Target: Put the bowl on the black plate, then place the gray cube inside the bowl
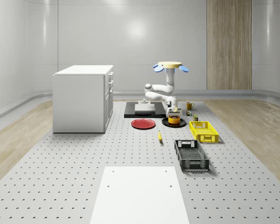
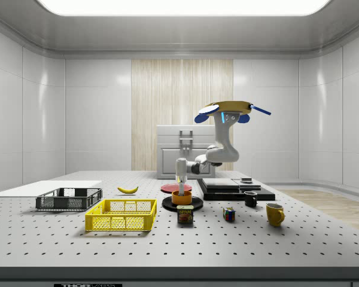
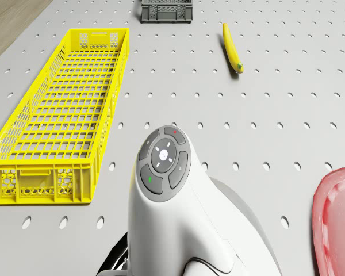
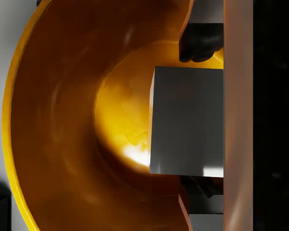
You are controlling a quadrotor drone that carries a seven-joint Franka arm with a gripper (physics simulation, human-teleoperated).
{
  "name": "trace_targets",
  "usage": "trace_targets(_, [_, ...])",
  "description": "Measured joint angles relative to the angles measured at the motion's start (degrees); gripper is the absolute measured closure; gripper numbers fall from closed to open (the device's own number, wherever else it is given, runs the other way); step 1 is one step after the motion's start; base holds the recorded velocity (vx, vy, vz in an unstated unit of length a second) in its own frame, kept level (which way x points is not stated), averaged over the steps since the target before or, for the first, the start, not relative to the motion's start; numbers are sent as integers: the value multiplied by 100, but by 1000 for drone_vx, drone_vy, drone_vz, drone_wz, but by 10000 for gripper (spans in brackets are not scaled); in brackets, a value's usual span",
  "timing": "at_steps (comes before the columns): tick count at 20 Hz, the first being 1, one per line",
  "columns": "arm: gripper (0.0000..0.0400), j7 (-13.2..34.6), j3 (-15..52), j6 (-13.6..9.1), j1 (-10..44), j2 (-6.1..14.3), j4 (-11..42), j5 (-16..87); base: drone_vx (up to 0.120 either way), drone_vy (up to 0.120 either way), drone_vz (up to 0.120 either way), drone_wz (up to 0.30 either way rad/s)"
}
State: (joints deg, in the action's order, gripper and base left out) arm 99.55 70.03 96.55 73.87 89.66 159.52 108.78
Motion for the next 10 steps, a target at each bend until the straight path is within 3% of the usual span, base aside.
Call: trace_targets(10, [3,-16,454,-208,-104,-24,137,-411,0,0,0,0])
